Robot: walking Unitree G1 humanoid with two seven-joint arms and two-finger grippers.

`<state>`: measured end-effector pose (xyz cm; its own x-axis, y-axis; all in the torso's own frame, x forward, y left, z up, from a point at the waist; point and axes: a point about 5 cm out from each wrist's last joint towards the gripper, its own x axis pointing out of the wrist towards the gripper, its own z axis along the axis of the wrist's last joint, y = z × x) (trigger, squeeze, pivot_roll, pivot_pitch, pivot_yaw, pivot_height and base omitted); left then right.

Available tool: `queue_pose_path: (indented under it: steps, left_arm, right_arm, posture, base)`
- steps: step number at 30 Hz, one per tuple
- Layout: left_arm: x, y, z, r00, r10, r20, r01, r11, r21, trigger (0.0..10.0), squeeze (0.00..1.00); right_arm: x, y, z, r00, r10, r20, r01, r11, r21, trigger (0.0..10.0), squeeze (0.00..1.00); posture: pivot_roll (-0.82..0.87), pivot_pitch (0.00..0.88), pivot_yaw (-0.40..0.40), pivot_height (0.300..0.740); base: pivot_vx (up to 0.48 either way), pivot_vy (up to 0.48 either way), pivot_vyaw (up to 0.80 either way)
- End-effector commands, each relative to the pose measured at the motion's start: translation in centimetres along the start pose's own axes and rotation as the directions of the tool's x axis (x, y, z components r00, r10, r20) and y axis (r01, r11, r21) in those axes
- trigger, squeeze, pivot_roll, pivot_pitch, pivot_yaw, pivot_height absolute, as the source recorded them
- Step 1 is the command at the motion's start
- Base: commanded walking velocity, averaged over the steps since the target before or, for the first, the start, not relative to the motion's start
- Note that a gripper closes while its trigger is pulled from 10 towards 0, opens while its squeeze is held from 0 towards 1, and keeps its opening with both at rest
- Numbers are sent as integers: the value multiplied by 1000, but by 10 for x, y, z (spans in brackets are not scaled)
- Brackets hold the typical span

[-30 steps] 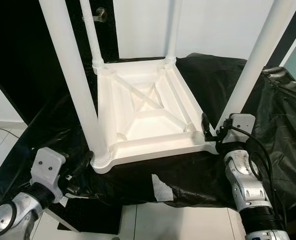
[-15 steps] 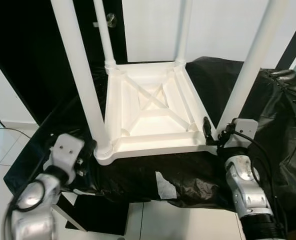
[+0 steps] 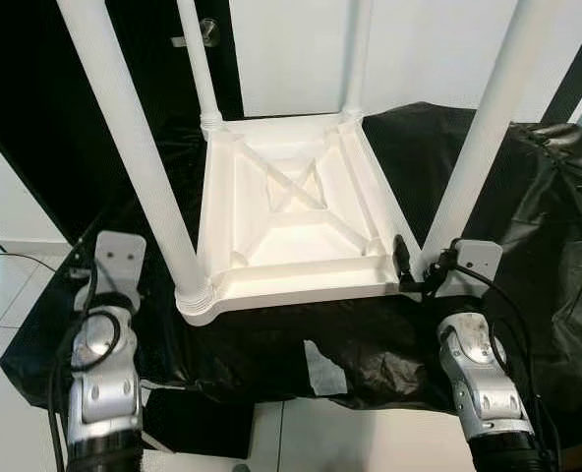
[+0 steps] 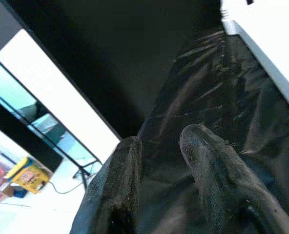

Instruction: Building children table

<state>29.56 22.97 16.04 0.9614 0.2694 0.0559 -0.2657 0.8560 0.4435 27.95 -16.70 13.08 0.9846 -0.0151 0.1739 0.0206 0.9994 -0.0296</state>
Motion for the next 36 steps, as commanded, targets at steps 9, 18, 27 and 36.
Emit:
queue_pose_path:
  steps: [9, 18, 27, 36]
  left_arm:
    - [24, -27, 4, 997, -13, 76, 30, 975, -221, 10000, 0]
    - [30, -47, 8, 938, -242, 247, 322, 874, -365, 10000, 0]
    - [32, -77, 25, 747, -495, 444, 659, 645, -388, 10000, 0]
    - [11, -92, 33, 477, -637, 606, 878, 314, -361, 10000, 0]
  right_arm:
    - [-24, 17, -19, 989, 50, -141, -53, 998, -19, 10000, 0]
    - [-40, 23, -24, 972, 66, -225, -70, 998, -9, 10000, 0]
    - [-40, 24, -40, 934, 15, -358, 1, 999, 43, 10000, 0]
    - [-36, 28, -41, 921, -11, -389, 36, 998, 57, 10000, 0]
  posture:
    - [-91, 0, 70, 740]
    - [-119, 0, 73, 740]
    - [-121, 0, 73, 740]
    - [-121, 0, 67, 740]
  base:
    - [0, 0, 0]
    - [0, 0, 0]
    - [0, 0, 0]
    - [0, 0, 0]
